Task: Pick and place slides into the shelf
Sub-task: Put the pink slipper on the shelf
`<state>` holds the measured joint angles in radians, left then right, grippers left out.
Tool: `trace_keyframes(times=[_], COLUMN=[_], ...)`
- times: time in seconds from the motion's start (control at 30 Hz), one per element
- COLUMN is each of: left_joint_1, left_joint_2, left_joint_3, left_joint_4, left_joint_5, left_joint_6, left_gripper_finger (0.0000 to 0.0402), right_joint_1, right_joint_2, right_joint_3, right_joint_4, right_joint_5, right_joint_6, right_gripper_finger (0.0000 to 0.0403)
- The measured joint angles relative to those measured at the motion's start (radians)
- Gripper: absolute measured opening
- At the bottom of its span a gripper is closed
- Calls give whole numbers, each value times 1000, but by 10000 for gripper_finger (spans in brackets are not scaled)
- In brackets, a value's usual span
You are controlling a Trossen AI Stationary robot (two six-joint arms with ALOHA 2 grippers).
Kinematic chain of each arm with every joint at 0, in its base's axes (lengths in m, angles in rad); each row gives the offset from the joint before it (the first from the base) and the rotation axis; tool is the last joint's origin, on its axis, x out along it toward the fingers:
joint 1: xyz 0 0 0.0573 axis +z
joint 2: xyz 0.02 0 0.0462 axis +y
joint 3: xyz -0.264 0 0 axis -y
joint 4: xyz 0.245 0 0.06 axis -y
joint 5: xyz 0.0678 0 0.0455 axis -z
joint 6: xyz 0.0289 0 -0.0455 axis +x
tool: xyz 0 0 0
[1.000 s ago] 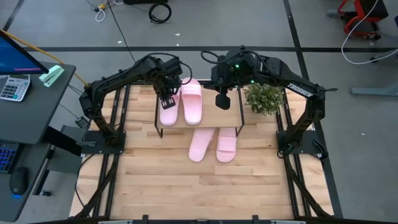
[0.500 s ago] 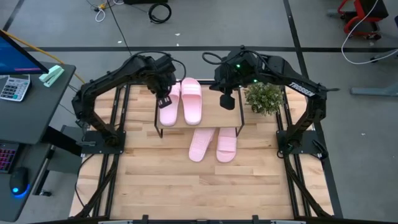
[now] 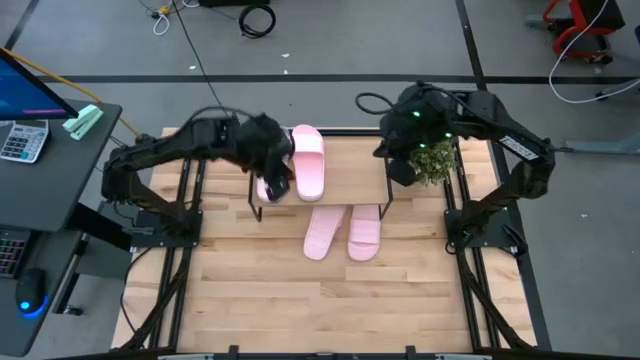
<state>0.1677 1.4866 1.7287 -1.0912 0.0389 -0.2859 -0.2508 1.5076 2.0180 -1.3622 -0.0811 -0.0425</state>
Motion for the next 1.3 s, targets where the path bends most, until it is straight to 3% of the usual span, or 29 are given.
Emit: trace_keyframes(times=[0.13, 0.33, 0.67, 0.97, 1.3], left_joint_1=[-111, -207, -319, -401, -491], left_joint_2=[13, 39, 132, 259, 387], left_joint_3=[-4, -6, -8, -8, -8], left_joint_4=[79, 103, 136, 182, 183], left_joint_5=[-111, -250, -294, -304, -306], left_joint_6=[-58, -177, -320, -390, -607], left_gripper_finger=[80, 73, 73, 69, 75], right_joint_1=[16, 66, 253, 432, 546], right_joint_2=[-105, -312, -584, -626, -610], right_joint_3=[-120, -411, -858, -1080, -1150], right_joint_4=[35, 174, 460, 616, 742], right_joint_5=[1, 0, 1, 35, 87], right_joint_6=[64, 202, 456, 561, 593], right_gripper_finger=[7, 9, 11, 12, 11])
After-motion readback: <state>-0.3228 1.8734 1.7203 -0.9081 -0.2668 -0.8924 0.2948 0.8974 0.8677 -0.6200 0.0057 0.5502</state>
